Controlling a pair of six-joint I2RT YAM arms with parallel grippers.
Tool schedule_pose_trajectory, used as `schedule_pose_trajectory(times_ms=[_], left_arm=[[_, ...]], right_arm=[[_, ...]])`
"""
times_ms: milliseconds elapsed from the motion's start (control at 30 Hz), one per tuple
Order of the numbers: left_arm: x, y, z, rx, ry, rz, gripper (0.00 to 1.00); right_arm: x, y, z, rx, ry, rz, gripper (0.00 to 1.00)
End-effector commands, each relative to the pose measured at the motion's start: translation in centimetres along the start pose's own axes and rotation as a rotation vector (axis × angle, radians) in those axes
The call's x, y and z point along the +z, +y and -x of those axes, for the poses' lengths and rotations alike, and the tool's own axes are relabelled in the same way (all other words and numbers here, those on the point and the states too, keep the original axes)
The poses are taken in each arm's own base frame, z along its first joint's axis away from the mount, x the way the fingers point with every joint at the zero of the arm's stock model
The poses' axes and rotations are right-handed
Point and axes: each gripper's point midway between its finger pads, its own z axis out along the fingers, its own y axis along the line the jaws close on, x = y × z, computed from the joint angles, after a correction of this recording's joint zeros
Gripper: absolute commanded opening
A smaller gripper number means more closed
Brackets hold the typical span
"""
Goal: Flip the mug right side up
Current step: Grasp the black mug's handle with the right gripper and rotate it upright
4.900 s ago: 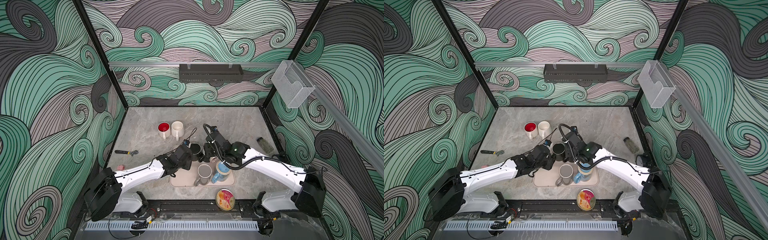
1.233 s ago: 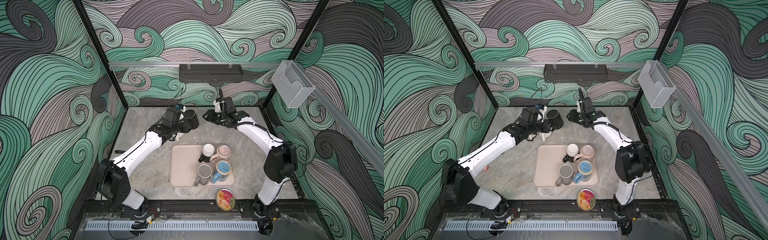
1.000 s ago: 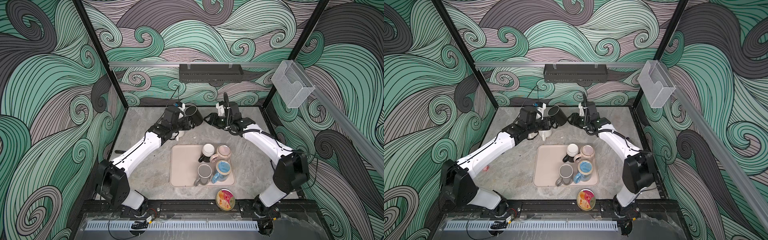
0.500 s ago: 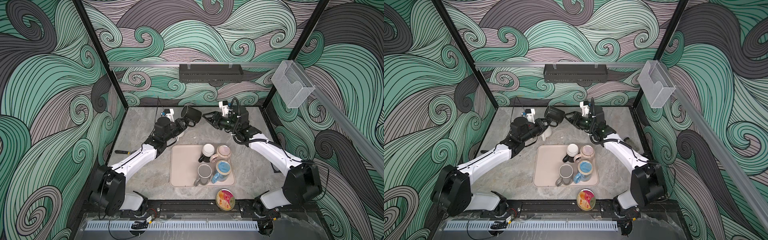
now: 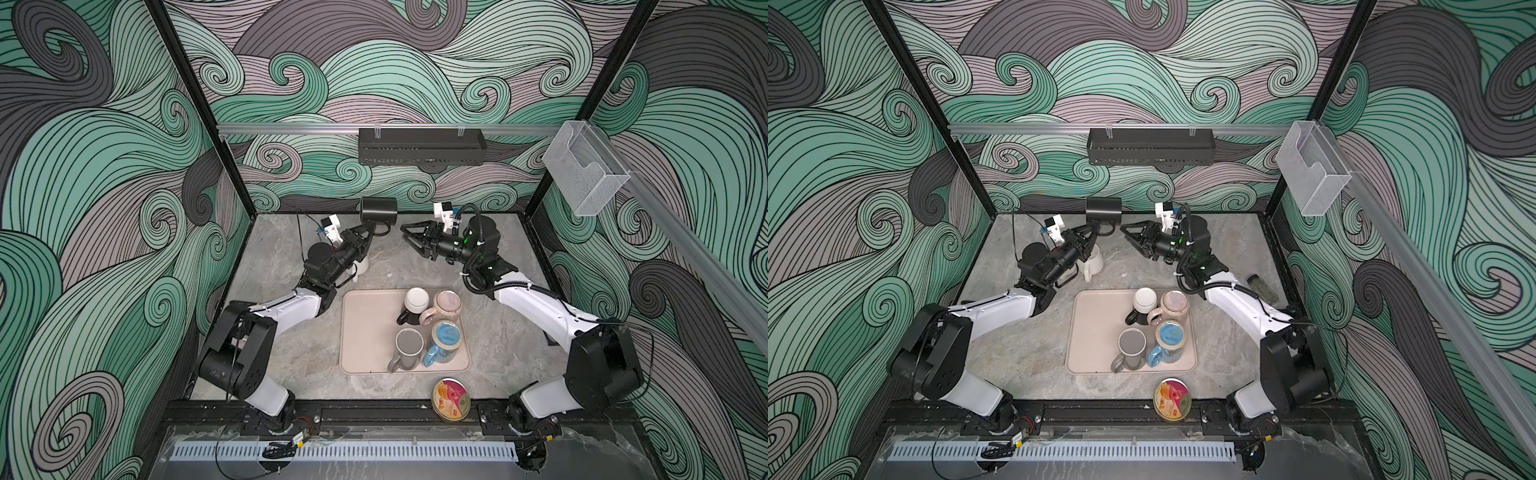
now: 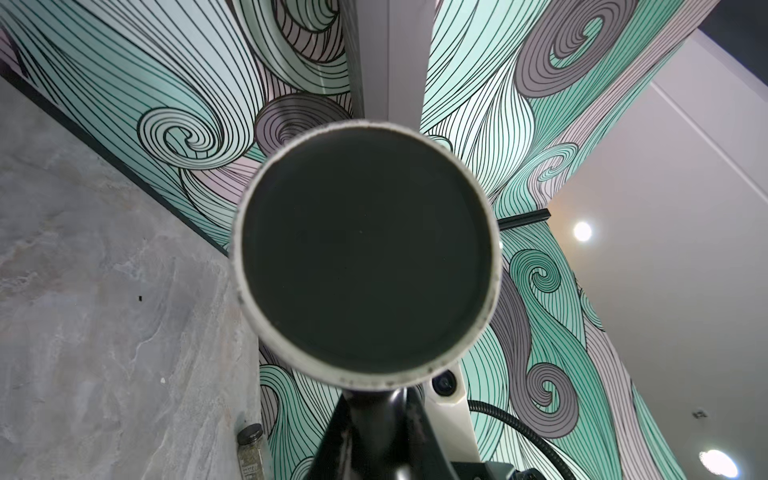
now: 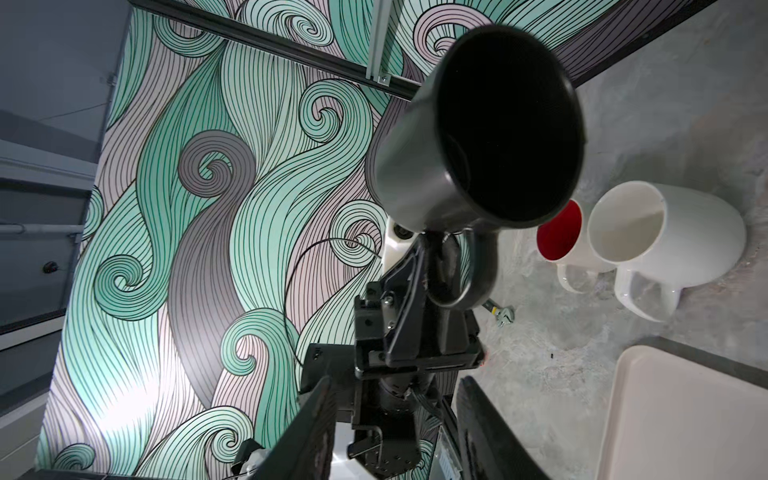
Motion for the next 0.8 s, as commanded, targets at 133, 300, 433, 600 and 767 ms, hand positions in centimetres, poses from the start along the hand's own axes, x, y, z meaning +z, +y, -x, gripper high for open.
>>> schedule_pose_trajectory(times_ms=[133,300,433,600,767], left_arm=[[-0.2,-8.4,-0.5,0.011,0.054,-0.324,0.00],[-0.8,-8.8,-0.6,0.033,0.049,-0.322,0.00],[-1.0,-9.5,-1.3,0.046,0.070,-0.334,0.00],[-1.3,-9.6,-2.7,0.060,0.098,-0.333,0.00],[-1.8,-9.1,-4.1,0.062,0.119,-0.324,0.00]], right_arm=[[1.4,1.2,0.7,0.039,0.005,0.061,0.47],[1.1,0.1,0.6,0.032,-0.005,-0.014,0.47],[1.3,-0.3,0.5,0.039,-0.005,-0.010,0.46],[1.6,0.0,0.7,0.030,-0.004,0.004,0.45],[1.9,0.4,1.1,0.016,-0.013,0.018,0.44]])
